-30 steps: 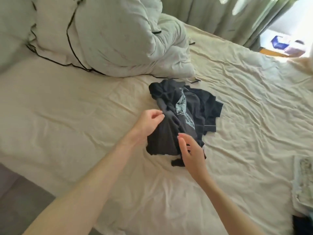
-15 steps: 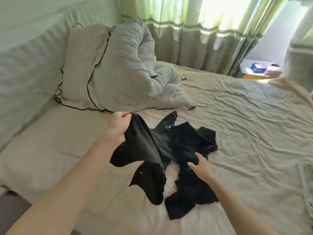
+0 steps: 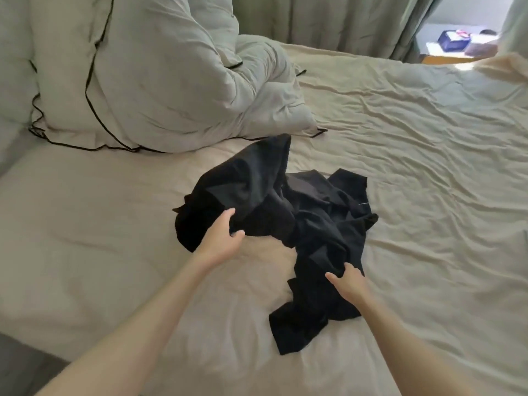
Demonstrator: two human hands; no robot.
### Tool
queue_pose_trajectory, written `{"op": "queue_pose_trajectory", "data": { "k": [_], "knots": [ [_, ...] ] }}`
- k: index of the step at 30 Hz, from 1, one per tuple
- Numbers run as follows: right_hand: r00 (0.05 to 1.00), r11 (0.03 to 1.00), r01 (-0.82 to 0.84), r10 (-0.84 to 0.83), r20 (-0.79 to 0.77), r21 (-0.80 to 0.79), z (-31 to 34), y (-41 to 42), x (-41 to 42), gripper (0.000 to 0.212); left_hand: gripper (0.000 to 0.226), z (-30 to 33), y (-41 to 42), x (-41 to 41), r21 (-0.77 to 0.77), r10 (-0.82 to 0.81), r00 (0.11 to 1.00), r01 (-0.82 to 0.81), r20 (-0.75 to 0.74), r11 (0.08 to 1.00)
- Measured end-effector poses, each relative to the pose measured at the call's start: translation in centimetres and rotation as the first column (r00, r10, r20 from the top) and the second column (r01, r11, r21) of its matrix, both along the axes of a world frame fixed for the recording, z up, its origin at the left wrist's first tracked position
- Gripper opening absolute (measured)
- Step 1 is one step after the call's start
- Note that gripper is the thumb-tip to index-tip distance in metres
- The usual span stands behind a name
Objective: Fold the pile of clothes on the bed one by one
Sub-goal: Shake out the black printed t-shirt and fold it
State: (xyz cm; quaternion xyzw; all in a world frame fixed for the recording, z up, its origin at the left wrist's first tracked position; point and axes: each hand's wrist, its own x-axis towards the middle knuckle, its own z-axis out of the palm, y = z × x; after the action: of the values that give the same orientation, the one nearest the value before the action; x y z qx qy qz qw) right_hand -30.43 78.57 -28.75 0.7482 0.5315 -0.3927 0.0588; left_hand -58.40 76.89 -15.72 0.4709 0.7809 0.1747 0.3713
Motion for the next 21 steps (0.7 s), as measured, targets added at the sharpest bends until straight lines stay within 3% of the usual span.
{"op": "queue_pose_trajectory", "data": {
  "k": [2,4,6,8,10,13,16,19,21],
  "knots": [
    [0.999,0.999,0.042,-0.042,-0.009,0.005,-2.0,1.0,-0.5,0.076,0.055,-3.6,-1.8,0.0,-0.084,-0.038,0.999,0.039,0.013,0.996],
    [0.967,0.971,0.237,-0.238,-0.088,-0.018,-3.9,2.2,-1.1,0.076,0.049,-6.2,-2.9,-0.1,-0.127,-0.060,0.997,0.065,0.043,0.990],
    [0.784,0.818,0.567,-0.572,-0.242,-0.096,-5.0,3.1,-1.6,0.063,0.039,-8.2,-3.5,-0.1,-0.141,-0.063,0.995,0.073,0.077,0.987],
    [0.623,0.677,0.731,-0.713,-0.321,-0.086,-4.8,3.2,-2.0,0.045,0.032,-9.2,-3.9,0.1,-0.164,-0.062,0.994,0.076,0.089,0.984],
    [0.662,0.708,0.706,-0.642,-0.387,0.033,-3.6,2.5,-2.3,0.013,0.028,-9.3,-4.3,0.7,-0.193,-0.081,0.990,0.101,0.113,0.976],
    [0.750,0.792,0.573,-0.402,-0.525,0.211,0.6,0.7,-3.5,0.030,0.030,-7.7,-4.5,2.5,-0.185,-0.127,0.978,0.157,0.164,0.970],
    [0.767,0.855,0.432,-0.181,-0.615,0.288,6.0,-0.8,-4.9,0.025,0.049,-4.2,-3.9,4.2,-0.089,-0.169,0.966,0.189,0.196,0.978],
    [0.808,0.878,0.233,0.065,-0.585,0.418,11.2,-1.4,-5.7,0.015,0.076,0.0,-3.2,5.0,0.092,-0.337,0.935,0.328,0.111,0.940],
    [0.814,0.845,0.112,0.224,-0.536,0.523,15.1,-1.2,-6.0,0.018,0.078,2.8,-2.8,5.0,0.183,-0.428,0.903,0.416,0.029,0.891]
  ]
}}
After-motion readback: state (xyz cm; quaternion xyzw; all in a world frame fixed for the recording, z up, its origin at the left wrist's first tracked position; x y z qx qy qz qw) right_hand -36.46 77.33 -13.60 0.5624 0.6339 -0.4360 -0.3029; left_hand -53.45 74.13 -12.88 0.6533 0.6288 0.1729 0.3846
